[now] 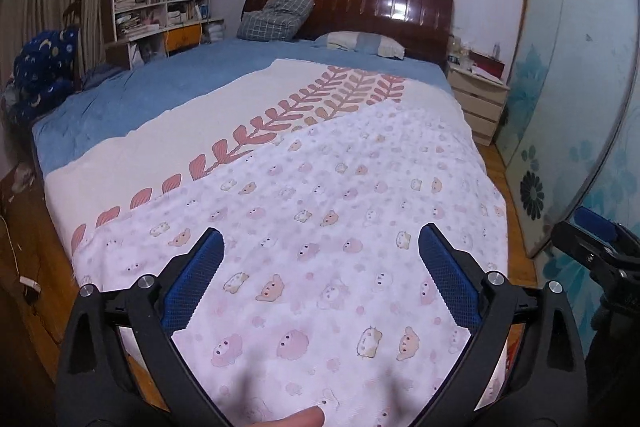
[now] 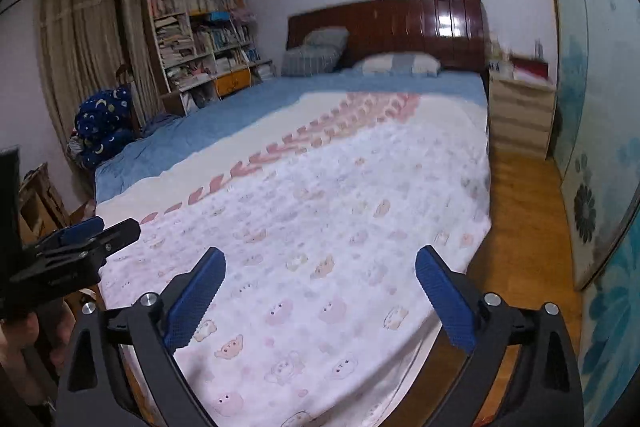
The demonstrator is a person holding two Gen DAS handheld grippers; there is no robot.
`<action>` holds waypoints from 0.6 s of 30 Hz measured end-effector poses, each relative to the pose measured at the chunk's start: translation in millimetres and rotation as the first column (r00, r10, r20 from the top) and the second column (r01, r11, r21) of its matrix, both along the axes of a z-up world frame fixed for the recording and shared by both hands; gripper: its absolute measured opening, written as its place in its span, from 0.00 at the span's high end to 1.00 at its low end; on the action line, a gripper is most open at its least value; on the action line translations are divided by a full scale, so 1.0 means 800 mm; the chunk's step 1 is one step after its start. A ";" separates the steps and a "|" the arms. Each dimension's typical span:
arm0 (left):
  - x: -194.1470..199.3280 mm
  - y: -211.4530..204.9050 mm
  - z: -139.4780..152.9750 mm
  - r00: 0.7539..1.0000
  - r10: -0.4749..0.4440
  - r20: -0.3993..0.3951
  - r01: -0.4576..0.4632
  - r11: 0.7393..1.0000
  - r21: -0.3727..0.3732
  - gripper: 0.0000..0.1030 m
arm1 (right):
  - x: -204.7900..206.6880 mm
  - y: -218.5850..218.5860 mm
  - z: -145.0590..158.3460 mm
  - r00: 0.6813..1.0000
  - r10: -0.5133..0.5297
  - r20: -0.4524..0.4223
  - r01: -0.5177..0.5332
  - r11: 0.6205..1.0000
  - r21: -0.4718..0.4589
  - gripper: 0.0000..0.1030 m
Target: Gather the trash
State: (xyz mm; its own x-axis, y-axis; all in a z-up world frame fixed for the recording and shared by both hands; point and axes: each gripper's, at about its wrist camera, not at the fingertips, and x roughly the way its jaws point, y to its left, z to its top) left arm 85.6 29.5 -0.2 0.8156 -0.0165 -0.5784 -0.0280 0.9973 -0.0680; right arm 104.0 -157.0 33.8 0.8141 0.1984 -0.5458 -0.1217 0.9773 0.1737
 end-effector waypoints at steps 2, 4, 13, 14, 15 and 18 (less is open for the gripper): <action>0.001 -0.003 -0.002 1.000 -0.006 -0.004 0.006 1.000 -0.006 0.06 | 0.007 -0.003 -0.006 1.000 -0.003 -0.012 0.003 1.000 0.019 0.08; -0.004 -0.005 -0.002 1.000 -0.010 -0.004 0.010 1.000 -0.004 0.06 | 0.013 -0.005 -0.011 1.000 -0.005 -0.024 0.006 1.000 0.027 0.08; -0.012 -0.012 -0.007 1.000 -0.009 -0.009 0.009 1.000 -0.002 0.06 | 0.023 -0.016 -0.023 0.999 -0.010 -0.049 0.012 0.999 0.046 0.08; -0.012 -0.012 -0.006 1.000 -0.010 -0.009 0.010 1.000 -0.005 0.06 | 0.023 -0.016 -0.024 0.999 -0.010 -0.054 0.012 0.999 0.043 0.08; -0.011 -0.012 -0.007 1.000 -0.009 -0.011 0.009 1.000 -0.007 0.06 | 0.024 -0.018 -0.024 0.998 -0.010 -0.056 0.012 0.999 0.046 0.08; -0.011 -0.010 -0.008 1.000 -0.008 -0.017 0.007 1.000 -0.015 0.06 | 0.024 -0.020 -0.026 0.998 -0.009 -0.058 0.012 0.999 0.047 0.08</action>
